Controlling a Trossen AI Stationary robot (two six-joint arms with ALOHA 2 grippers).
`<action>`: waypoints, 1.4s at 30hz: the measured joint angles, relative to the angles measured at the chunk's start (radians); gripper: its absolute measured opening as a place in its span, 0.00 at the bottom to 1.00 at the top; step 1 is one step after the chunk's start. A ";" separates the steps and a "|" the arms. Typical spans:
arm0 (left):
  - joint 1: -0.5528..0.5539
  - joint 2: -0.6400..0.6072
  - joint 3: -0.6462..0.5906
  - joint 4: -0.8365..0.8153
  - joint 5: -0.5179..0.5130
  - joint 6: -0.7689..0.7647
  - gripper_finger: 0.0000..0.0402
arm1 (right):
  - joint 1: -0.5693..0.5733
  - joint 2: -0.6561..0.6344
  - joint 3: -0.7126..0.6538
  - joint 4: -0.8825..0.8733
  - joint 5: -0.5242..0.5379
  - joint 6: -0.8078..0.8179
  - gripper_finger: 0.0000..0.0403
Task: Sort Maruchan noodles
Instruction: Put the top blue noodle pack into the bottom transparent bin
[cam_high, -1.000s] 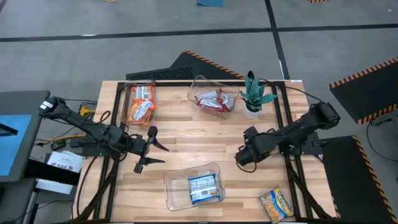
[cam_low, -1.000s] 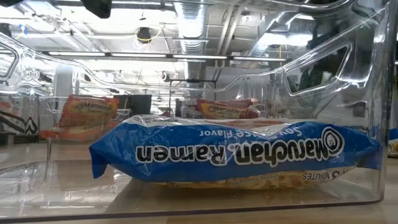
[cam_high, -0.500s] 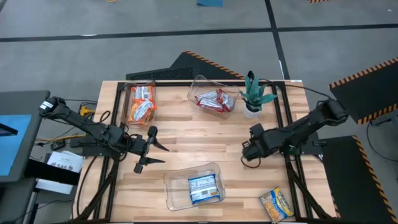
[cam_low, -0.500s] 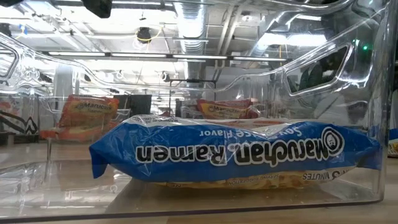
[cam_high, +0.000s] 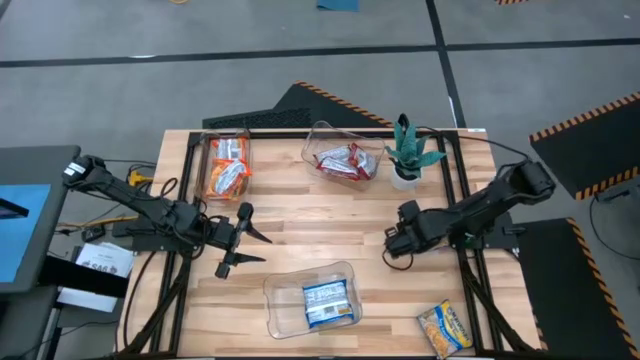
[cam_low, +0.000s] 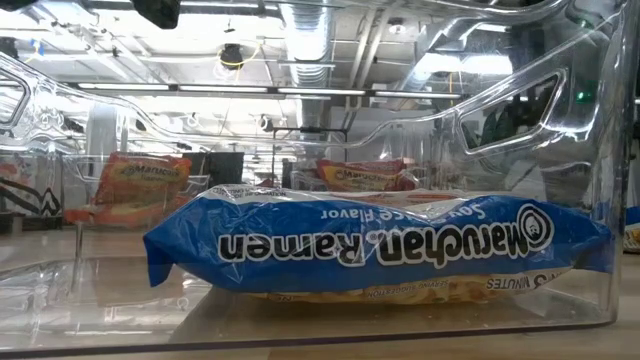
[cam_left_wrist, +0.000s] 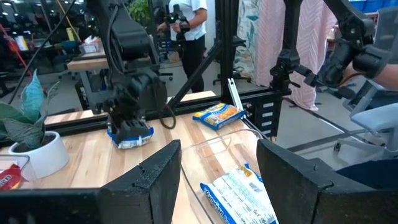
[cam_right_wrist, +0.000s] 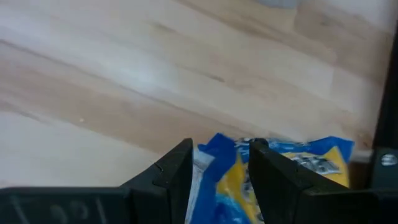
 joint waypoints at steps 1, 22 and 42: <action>0.000 0.000 0.000 0.000 0.000 0.000 0.49 | -0.001 0.018 0.000 0.004 -0.008 0.000 0.44; 0.000 0.000 0.000 0.000 -0.002 0.010 0.49 | 0.064 0.112 0.084 -0.149 -0.059 -0.079 0.05; 0.000 -0.001 0.000 -0.008 -0.002 0.021 0.49 | 0.224 -0.158 0.397 -0.037 0.246 -0.448 0.05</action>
